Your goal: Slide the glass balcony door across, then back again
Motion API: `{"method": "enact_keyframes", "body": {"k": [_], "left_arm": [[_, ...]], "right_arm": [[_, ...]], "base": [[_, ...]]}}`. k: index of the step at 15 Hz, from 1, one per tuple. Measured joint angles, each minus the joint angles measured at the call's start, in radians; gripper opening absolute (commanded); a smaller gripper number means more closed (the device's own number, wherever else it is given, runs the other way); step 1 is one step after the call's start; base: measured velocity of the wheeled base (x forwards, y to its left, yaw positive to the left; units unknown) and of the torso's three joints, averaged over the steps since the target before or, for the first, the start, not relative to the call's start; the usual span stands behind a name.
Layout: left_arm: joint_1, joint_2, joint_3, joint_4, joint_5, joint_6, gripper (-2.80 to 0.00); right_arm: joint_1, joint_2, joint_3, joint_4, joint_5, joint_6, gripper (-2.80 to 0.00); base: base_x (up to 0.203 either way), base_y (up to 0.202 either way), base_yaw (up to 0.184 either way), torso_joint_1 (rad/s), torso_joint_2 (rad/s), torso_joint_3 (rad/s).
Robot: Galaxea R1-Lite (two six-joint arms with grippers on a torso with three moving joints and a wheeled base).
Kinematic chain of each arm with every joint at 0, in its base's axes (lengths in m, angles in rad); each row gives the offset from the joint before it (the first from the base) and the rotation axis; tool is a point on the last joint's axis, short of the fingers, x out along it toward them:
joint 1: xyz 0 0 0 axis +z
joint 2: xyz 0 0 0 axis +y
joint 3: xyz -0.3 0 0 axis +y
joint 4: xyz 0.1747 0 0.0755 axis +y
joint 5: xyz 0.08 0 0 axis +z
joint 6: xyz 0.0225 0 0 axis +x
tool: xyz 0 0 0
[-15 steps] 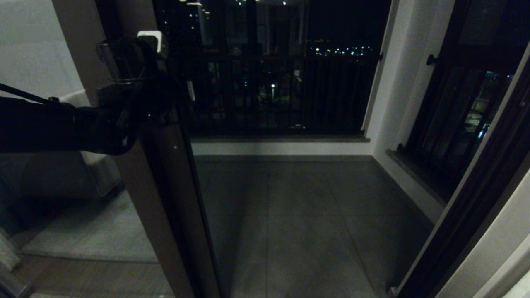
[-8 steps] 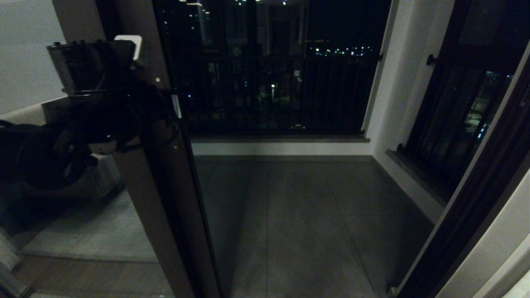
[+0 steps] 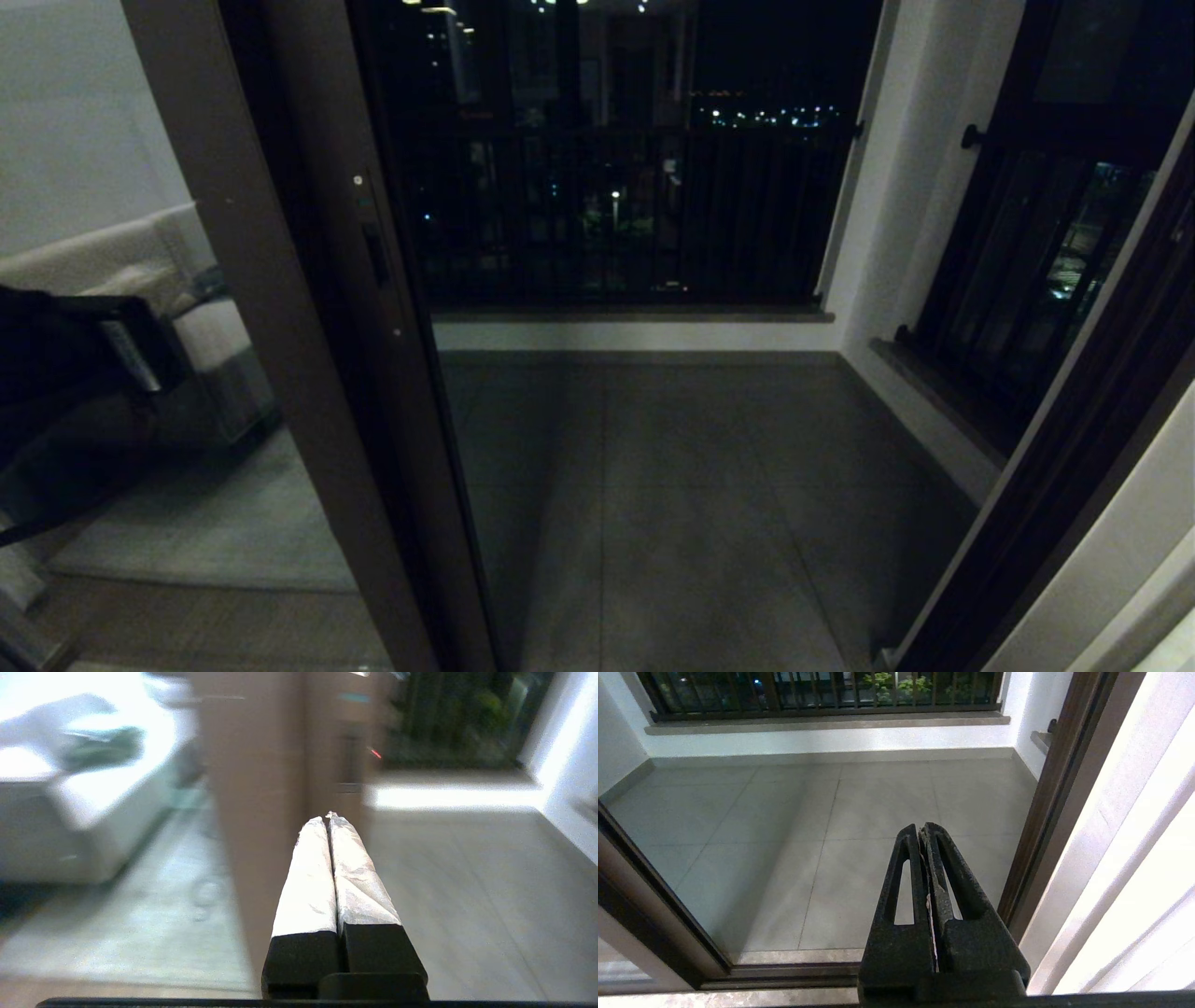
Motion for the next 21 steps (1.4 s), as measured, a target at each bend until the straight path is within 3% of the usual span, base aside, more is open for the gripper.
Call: {"method": "enact_keyframes", "body": {"k": [2,5,7,9,12,15,17,19,21], "left_arm": [[0.038,-0.181,0.056,0.081,0.006,0.004,-2.80],[0.081,-0.491,0.100,0.291,0.006,0.021,-2.80],[0.112,-0.659,0.141,0.398,0.036,0.031,-2.80],[0.136,-0.756,0.238,0.383,0.039,0.054,-2.80],[0.193,-0.813,0.321,0.375,-0.006,0.219,-2.80],[0.263,-0.858,0.374,0.314,0.014,0.245,-2.80],[0.258,-0.911,0.476,0.318,-0.063,0.242,-2.80],[0.247,-0.998,0.587,0.384,-0.195,0.212,-2.80],[0.238,-1.059,0.631,0.492,-0.298,0.086,-2.80]], "right_arm": [[0.000,0.000,0.000,0.000,0.000,0.001,-2.80],[0.000,0.000,0.000,0.001,0.000,0.000,-2.80],[0.000,0.000,0.000,0.000,0.000,0.000,-2.80],[0.000,0.000,0.000,0.000,0.000,0.000,-2.80],[0.000,0.000,0.000,0.000,0.000,0.000,-2.80],[0.000,0.000,0.000,0.000,0.000,0.000,-2.80],[0.000,0.000,0.000,0.000,0.000,0.000,-2.80],[0.000,0.000,0.000,0.000,0.000,0.000,-2.80],[0.000,0.000,0.000,0.001,0.000,0.000,-2.80]], "base": [[0.000,0.000,0.000,0.000,0.00,0.000],[0.000,0.000,0.000,0.000,0.00,0.000],[0.000,0.000,0.000,0.000,0.00,0.000],[0.000,0.000,0.000,0.000,0.00,0.000],[0.000,0.000,0.000,0.000,0.00,0.000],[0.000,0.000,0.000,0.000,0.00,0.000],[0.000,0.000,0.000,0.000,0.00,0.000],[0.000,0.000,0.000,0.000,0.00,0.000],[0.000,0.000,0.000,0.000,0.00,0.000]]}}
